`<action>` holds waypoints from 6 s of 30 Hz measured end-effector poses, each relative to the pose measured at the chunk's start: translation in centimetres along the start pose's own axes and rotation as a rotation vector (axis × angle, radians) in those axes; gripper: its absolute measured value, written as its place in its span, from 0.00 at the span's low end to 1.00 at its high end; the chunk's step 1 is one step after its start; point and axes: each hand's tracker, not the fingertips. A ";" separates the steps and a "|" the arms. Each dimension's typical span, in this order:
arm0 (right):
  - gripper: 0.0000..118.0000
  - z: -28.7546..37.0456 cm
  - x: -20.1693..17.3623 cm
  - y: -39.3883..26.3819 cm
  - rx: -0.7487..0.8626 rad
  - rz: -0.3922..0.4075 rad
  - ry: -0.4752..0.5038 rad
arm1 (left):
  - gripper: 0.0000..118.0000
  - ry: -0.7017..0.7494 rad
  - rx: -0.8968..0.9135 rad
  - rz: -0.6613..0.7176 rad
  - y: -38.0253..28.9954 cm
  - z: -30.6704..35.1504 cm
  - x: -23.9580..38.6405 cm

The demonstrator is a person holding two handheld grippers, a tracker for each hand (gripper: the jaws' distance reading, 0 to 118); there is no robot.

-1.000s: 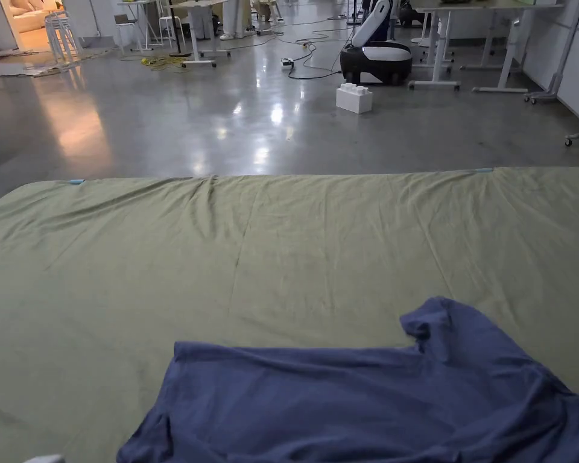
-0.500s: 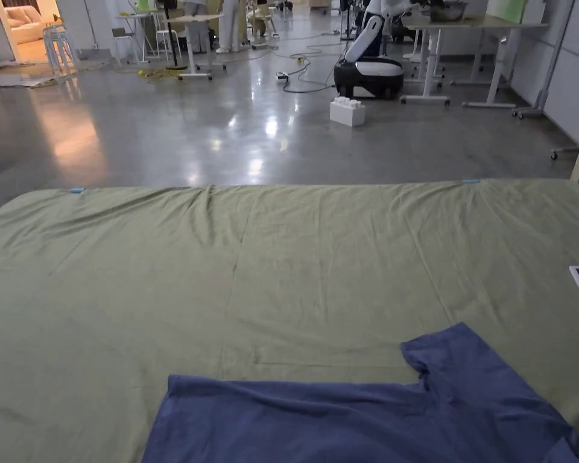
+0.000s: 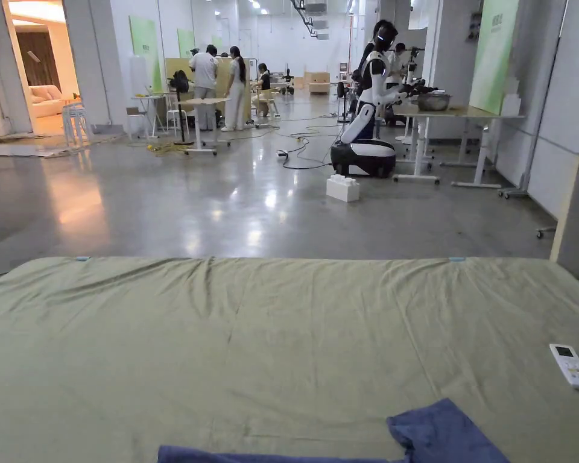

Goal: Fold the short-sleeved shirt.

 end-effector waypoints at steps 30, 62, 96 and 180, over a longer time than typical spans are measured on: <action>0.00 0.5 -2.3 -2.1 -0.090 0.010 0.104 | 0.13 -0.169 -0.295 0.127 -3.1 -13.4 -1.1; 0.34 -17.4 4.3 -5.0 -0.503 -0.084 0.014 | 0.06 -0.094 -0.951 -0.069 -17.4 -41.9 0.8; 0.00 -28.5 7.9 -4.3 -0.752 -0.023 0.205 | 0.06 -0.250 -0.717 0.136 -9.9 -28.8 -4.6; 0.00 0.4 -3.6 -3.1 -0.162 -0.056 0.152 | 0.87 -0.180 -0.492 0.727 -18.2 -10.1 -11.0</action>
